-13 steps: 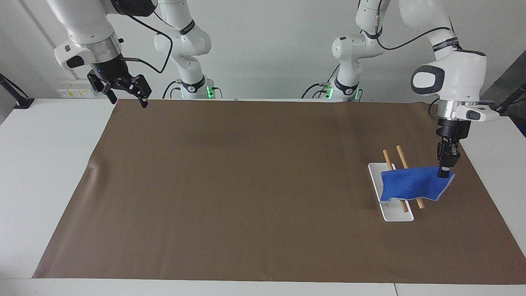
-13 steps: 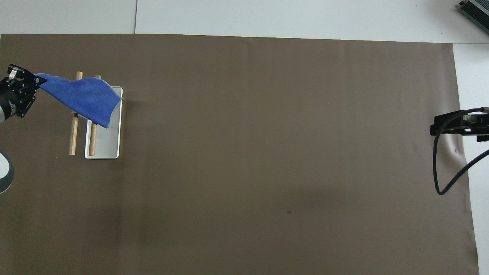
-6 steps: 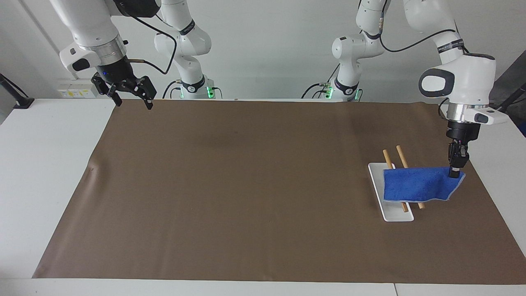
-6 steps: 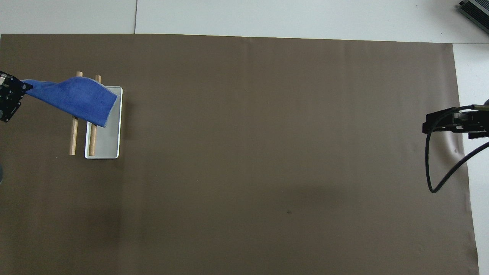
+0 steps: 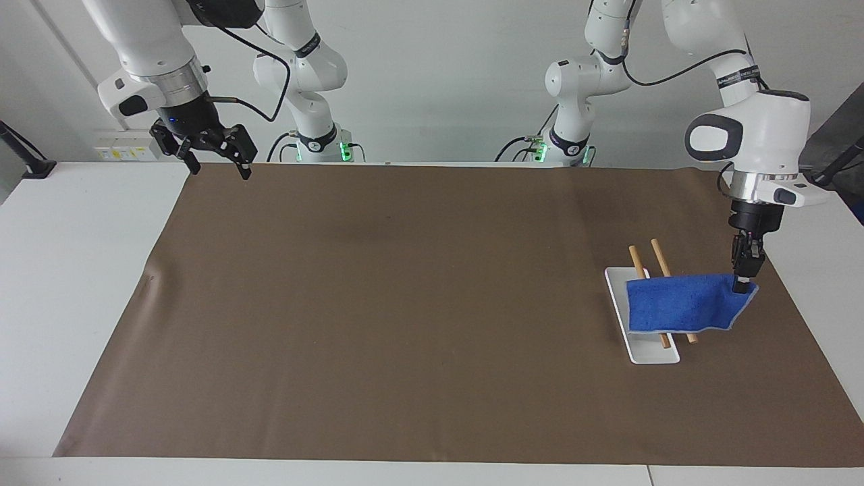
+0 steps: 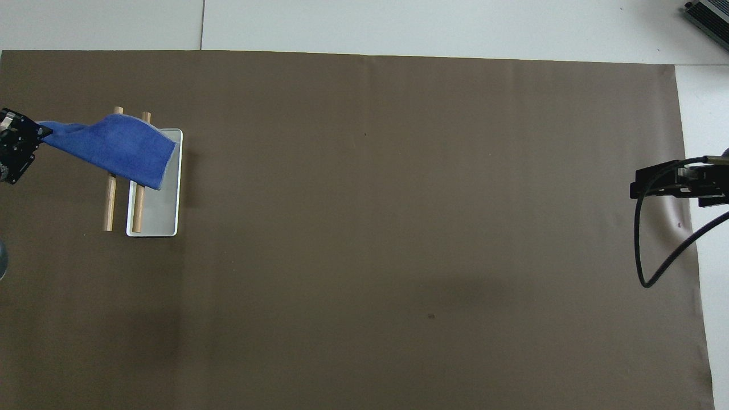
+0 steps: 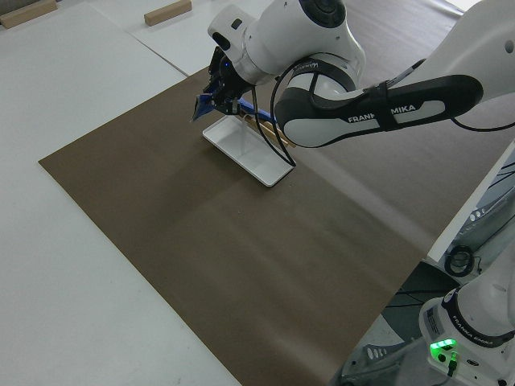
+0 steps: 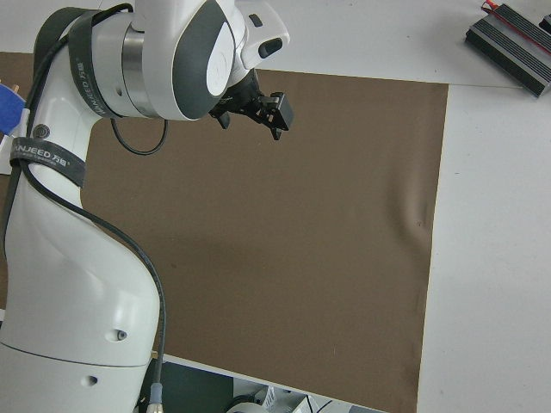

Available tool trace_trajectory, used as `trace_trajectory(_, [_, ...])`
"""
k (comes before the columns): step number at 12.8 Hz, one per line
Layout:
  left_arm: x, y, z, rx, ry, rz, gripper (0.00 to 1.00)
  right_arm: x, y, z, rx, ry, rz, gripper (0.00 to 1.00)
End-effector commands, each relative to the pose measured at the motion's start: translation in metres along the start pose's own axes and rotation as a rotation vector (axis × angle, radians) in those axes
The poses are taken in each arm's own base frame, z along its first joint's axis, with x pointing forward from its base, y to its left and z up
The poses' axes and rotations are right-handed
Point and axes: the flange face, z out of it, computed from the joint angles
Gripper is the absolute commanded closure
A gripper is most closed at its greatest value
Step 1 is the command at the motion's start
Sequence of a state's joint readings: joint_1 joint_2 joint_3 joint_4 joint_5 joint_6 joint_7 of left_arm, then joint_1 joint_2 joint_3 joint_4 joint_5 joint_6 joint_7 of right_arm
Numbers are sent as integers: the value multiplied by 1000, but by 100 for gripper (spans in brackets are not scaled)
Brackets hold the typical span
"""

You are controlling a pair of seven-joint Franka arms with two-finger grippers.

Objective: Right arm passes towel to left arm to hang
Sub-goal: 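Lower the towel onto the dowels and open the left gripper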

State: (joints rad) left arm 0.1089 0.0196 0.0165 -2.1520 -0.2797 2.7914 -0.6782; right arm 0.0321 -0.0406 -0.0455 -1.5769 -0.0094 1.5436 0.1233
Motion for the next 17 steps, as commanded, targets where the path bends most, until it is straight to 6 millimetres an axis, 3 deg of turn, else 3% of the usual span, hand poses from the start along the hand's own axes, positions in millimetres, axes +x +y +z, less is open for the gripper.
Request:
trace_trajectory(1, [-14, -5, 3, 17, -9, 32, 76, 2, 0, -3, -1, -7, -18, 0])
trace_trajectory(4, [-20, -12, 8, 28, -17, 33, 76, 2, 0, -3, -1, -7, -18, 0])
trace_trajectory(7, [-25, -13, 11, 32, -25, 37, 68, 2, 0, -3, 0, -7, -19, 0])
trace_trajectory(8, [-22, -15, 11, 35, -23, 34, 63, 2, 0, -3, 0, -7, -19, 0])
trace_trajectory(11, [-16, -22, 14, 45, -22, 102, 34, 2, 0, -3, 0, -7, -19, 0])
trace_trajectory(17, [-10, -25, 14, 62, -42, 191, 29, 2, -1, -3, 5, -5, -16, 0])
